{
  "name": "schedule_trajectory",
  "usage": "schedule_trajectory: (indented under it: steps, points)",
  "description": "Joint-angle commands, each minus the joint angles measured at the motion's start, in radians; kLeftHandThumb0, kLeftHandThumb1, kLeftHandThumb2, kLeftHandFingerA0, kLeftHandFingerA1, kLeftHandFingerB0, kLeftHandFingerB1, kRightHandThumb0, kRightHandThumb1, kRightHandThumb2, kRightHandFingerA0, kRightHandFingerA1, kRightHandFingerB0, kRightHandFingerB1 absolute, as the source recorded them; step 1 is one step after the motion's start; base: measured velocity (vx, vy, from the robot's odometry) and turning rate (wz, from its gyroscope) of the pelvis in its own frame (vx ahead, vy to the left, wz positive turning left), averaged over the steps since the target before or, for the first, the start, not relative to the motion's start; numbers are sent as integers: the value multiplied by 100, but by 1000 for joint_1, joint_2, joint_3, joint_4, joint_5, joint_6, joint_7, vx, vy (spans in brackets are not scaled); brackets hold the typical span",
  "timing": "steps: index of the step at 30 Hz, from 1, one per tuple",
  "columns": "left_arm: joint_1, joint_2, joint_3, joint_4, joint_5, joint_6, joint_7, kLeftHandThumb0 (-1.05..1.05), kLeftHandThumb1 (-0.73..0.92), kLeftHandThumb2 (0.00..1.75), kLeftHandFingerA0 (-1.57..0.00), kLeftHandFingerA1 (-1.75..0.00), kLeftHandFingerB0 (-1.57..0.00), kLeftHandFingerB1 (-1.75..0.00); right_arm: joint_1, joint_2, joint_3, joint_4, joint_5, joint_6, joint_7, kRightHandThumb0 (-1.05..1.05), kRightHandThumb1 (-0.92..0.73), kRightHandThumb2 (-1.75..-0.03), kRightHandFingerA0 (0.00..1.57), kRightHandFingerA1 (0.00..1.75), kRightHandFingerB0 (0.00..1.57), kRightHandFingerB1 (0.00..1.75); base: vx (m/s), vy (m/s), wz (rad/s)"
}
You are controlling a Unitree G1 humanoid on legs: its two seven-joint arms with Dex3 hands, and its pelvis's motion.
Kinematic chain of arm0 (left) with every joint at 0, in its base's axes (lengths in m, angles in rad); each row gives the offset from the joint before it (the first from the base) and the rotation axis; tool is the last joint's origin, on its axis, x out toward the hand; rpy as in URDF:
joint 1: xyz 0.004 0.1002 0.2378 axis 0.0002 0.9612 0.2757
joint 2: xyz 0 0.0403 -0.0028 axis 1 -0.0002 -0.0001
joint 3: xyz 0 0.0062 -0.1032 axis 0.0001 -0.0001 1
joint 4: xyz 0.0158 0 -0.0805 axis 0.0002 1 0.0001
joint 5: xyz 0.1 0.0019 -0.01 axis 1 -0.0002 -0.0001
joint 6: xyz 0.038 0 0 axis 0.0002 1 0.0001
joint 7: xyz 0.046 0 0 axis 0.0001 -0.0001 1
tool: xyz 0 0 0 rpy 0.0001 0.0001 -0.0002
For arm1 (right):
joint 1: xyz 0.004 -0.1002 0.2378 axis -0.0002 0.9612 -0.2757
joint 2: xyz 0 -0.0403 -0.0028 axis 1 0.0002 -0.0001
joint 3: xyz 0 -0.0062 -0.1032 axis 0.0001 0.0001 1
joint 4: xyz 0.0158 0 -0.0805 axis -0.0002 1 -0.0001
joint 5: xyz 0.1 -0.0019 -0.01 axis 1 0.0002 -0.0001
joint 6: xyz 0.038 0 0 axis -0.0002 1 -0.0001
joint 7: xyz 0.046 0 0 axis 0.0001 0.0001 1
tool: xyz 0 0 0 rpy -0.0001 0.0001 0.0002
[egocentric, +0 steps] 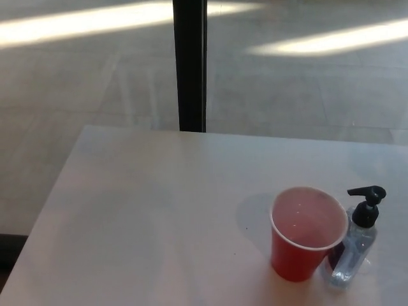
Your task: The robot uses its right hand fist to press the hand soap kept in the middle of the table to get liquid hand soap out
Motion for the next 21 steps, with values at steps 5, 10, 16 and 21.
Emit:
schedule_trajectory:
  steps: [5, 10, 16, 21]
  points:
    - [-6, 32, 10, 11, -24, 37, -13, -18, 44, 98, -66, -84, -55, -77, 12, -25, 223, -113, 88, 161, 125, -12, -52, -131, 101, 175, 70, 167, 0, 0, 0]
    - [-7, 31, 9, 17, -34, 40, -9, -18, 44, 98, -67, -86, -54, -77, 58, -10, 274, -101, 84, 181, 146, -12, -55, -126, 101, 175, 71, 166, 0, 0, 0]
    - [-6, 26, -3, 0, -31, 49, 1, -18, 44, 98, -68, -86, -56, -78, 109, 0, 350, -89, 60, 171, 187, -10, -56, -129, 99, 175, 67, 170, 0, 0, 0]
    - [-11, 21, 2, 4, -44, 54, -1, -16, 45, 98, -65, -84, -54, -77, 126, 18, 397, -86, 35, 150, 187, -13, -51, -134, 102, 175, 72, 166, 0, 0, 0]
